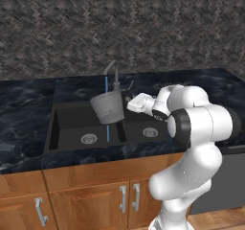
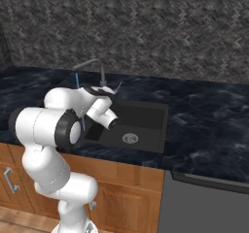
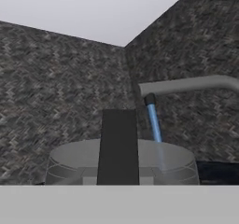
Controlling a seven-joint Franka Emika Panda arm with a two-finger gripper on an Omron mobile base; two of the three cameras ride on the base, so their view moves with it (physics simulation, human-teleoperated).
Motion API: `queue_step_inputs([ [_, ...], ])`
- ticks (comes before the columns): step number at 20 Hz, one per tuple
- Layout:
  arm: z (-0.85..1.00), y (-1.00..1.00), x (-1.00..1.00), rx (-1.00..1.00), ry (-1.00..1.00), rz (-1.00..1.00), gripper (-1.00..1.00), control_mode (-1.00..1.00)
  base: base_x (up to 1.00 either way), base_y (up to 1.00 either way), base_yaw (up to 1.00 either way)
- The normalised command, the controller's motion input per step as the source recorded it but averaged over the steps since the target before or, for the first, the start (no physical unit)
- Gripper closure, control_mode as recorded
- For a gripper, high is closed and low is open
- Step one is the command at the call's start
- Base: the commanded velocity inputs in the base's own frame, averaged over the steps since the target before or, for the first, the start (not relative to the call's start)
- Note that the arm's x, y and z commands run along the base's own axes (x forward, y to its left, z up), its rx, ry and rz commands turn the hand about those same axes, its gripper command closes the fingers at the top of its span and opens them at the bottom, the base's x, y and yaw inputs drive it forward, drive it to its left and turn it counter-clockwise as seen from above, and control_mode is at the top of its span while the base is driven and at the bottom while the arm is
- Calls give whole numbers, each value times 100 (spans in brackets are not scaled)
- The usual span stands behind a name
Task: Turn on the sink faucet and place the jug under the water for a few seconds to fill it up.
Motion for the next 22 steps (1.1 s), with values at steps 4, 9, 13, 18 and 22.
queue_step_inputs([
  [4,0,0,3,5,-7,0,100,-100,0,0,0],
  [9,0,0,6,0,-1,0,100,-100,0,0,0],
  [13,0,0,14,0,0,0,100,-100,0,0,0],
  [18,0,0,21,0,0,0,100,-100,0,0,0],
  [22,0,3,25,0,0,-1,100,-100,0,0,0],
])
